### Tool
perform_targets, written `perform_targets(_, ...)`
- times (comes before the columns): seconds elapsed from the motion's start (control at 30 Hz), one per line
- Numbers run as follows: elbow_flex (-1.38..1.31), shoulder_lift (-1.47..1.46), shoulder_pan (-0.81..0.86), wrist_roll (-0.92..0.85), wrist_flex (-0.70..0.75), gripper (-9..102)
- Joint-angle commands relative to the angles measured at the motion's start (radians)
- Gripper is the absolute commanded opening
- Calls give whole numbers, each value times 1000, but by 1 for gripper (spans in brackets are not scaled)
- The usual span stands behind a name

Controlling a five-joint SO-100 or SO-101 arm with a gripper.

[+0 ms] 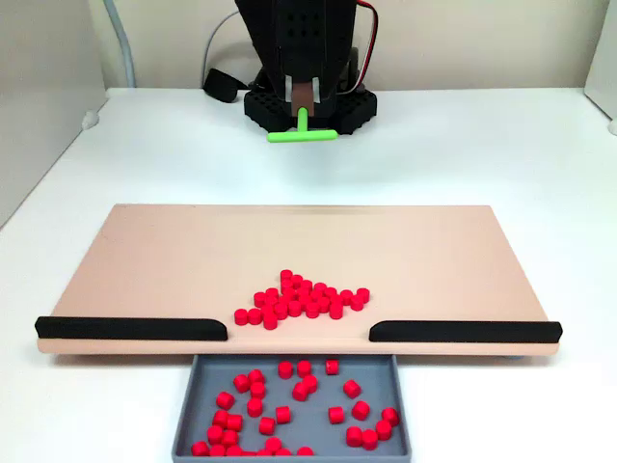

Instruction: Push granules from left to the grey container

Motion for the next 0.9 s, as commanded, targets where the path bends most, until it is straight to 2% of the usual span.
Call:
perform_targets(0.0, -8, -15, 55, -118, 5, 0)
perform_targets(0.87, -11, -25, 54, -118, 5, 0)
